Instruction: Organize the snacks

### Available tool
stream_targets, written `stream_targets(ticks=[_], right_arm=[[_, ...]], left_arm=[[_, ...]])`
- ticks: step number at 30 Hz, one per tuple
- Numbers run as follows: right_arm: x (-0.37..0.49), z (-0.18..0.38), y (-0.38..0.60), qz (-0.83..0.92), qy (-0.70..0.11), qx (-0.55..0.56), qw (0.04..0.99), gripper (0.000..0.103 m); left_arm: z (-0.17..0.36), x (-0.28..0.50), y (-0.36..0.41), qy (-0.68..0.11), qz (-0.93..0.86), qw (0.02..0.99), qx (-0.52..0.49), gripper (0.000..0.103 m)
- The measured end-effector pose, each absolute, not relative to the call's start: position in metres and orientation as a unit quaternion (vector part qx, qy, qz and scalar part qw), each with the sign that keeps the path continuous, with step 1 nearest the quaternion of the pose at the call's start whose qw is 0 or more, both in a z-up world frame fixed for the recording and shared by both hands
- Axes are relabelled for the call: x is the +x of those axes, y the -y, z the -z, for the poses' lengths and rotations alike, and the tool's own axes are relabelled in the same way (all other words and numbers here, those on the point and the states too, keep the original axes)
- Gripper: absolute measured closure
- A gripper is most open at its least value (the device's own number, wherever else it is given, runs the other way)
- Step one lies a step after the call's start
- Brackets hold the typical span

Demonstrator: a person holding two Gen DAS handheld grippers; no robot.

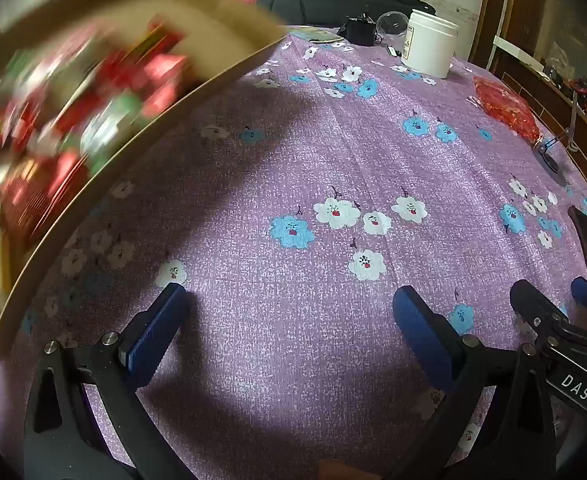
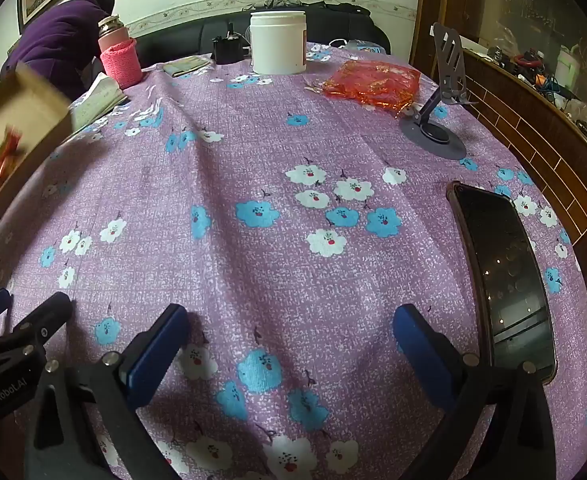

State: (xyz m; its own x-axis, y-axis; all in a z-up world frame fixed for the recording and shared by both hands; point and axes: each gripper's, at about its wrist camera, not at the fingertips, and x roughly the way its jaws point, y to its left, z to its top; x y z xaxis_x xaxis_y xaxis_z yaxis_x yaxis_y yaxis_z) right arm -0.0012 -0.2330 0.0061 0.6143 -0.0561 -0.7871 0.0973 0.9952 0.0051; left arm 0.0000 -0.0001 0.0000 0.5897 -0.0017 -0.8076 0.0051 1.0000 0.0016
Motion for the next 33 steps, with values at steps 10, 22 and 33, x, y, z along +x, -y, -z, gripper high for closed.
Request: stream_targets(ticks=[10, 22, 33], right_arm=[[-0.001, -0.0058, 0.2334, 0.043, -0.437, 0.023, 0.898, 0.0], [-0.0006, -0.0059, 0.2337, 0.043, -0.437, 0.023, 0.898, 0.0], [-0.0005, -0.0068, 0.2336, 0.043, -0.437, 0.023, 0.898, 0.0]], left_arm=[[0.0001, 0.0, -0.0001, -0.453, 0.002, 0.891, 0.001, 0.0], [-0.0014, -0.0012, 0.0014, -0.454, 0.002, 0.891, 0.001, 0.0], [0.0004, 0.0019, 0.0006, -0.454, 0.002, 0.891, 0.001, 0.0]])
